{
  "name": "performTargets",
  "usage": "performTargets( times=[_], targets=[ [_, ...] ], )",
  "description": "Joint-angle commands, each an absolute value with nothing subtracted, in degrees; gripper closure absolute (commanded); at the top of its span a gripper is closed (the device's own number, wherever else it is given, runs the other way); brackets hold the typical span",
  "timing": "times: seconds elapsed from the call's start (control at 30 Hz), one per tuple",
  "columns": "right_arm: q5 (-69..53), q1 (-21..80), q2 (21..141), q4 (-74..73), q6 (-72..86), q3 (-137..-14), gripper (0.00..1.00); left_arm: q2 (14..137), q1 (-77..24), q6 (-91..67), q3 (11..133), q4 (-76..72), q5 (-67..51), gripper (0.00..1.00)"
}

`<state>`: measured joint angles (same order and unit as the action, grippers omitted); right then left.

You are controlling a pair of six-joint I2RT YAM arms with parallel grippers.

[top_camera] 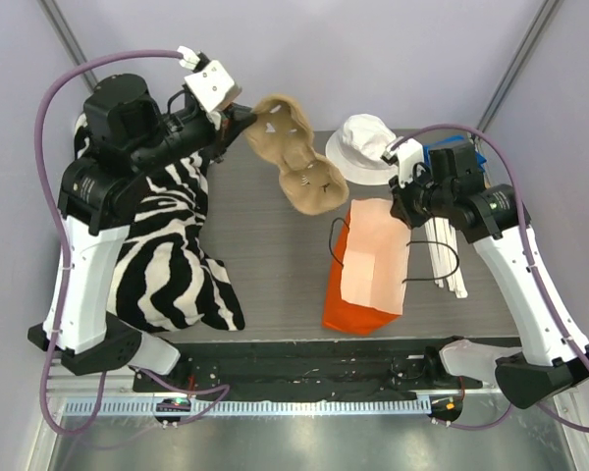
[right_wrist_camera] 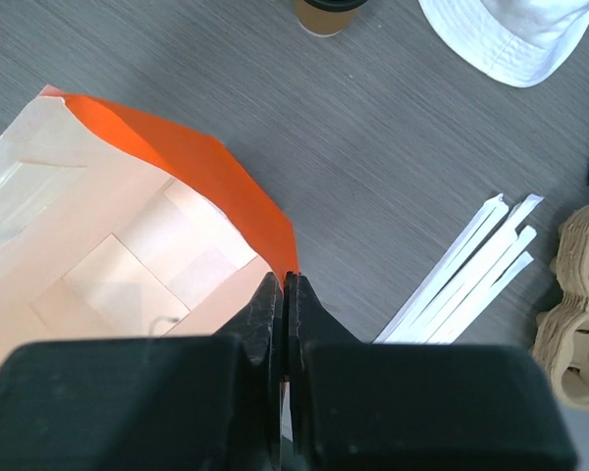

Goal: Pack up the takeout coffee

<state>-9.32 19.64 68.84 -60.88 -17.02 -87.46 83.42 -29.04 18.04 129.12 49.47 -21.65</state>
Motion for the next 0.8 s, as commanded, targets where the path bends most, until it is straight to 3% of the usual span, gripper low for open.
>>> performTargets(
  times=[0.0, 0.27, 0.53, 0.77],
  targets=[
    [-9.14, 19.34, 66.01, -59.68, -13.8, -86.75, 0.99, 82.18, -40.4, 18.09, 128.93, 43.86, -12.33, 1.0],
    [-8.35, 19.34, 65.74, -60.29, -13.62, -86.66, 0.99, 86.13, -57.29, 29.26, 130.53, 39.92, -0.54, 1.0],
    [-7.91, 19.34, 65.92, -60.21, -14.06, -85.78, 0.99, 92.99, -58.97, 32.25, 141.58, 35.6, 2.55, 1.0],
    [-7.03, 19.34, 66.62, -60.12, -12.93, -87.27, 0.99, 91.59, -61.61, 35.68, 136.87, 34.45, 1.23, 1.0]
  ],
)
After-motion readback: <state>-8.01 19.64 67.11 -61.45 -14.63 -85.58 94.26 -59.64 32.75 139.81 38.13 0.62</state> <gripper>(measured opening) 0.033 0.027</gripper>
